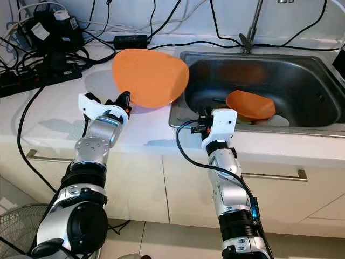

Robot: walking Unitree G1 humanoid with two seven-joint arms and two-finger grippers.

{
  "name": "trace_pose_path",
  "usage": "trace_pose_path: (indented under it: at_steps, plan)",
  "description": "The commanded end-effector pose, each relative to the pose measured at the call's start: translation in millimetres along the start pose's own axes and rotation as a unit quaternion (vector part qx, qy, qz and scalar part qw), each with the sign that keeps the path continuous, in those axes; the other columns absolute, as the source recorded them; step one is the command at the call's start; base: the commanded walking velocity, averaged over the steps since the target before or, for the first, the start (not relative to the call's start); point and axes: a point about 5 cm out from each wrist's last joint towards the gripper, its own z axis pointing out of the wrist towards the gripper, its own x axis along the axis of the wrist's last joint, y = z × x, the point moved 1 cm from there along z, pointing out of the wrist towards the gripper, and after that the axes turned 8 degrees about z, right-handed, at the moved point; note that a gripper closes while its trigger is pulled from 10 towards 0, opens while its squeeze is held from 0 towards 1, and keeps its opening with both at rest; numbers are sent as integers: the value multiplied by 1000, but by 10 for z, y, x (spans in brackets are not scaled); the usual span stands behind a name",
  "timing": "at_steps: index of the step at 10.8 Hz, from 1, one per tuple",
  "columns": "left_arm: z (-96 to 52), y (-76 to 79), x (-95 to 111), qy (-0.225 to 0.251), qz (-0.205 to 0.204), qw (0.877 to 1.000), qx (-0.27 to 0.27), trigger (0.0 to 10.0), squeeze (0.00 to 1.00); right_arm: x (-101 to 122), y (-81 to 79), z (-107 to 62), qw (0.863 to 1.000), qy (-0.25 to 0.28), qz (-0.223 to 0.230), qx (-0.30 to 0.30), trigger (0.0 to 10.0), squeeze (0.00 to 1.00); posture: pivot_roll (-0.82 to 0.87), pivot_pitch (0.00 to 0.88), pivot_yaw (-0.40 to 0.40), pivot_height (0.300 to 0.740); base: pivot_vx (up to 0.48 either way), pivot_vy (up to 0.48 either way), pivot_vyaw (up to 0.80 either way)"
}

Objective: Kitchen organization

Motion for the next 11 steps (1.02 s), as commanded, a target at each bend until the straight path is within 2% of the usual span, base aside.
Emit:
trace_pose_path:
  at_steps: [1, 2, 6, 7, 8, 10, 11]
  plan:
    - [-55, 77, -287, -23, -50, 998, -13, 10000, 0, -25, -9, 10, 1000, -5, 4, 0, 10000, 0, 41, 0, 40, 740, 0, 0, 0]
    - [-57, 136, -286, -25, -47, 998, -24, 10000, 0, -22, -4, 13, 1000, -5, 4, -1, 10000, 0, 42, 0, 41, 740, 0, 0, 0]
    - [-90, 318, -294, -41, -40, 997, -60, 10000, 0, 110, 18, 83, 998, 10, 61, -19, 10000, 0, 42, 0, 47, 740, 0, 0, 0]
    - [-95, 361, -302, -46, -36, 996, -69, 10000, 0, 216, 0, 133, 996, 22, 86, -11, 10000, 1000, 40, 0, 50, 740, 0, 0, 0]
    - [-98, 376, -312, -50, -34, 996, -73, 10000, 0, 264, -20, 156, 995, 27, 96, -6, 10000, 1000, 41, 0, 53, 740, 0, 0, 0]
    - [-113, 401, -348, -61, -29, 995, -78, 10000, 0, 358, 3, 209, 985, 32, 170, -18, 10000, 1000, 39, 0, 58, 740, 0, 0, 0]
    - [-117, 404, -368, -66, -28, 994, -79, 10000, 0, 363, 14, 213, 981, 30, 189, -19, 10000, 1000, 39, 0, 61, 740, 0, 0, 0]
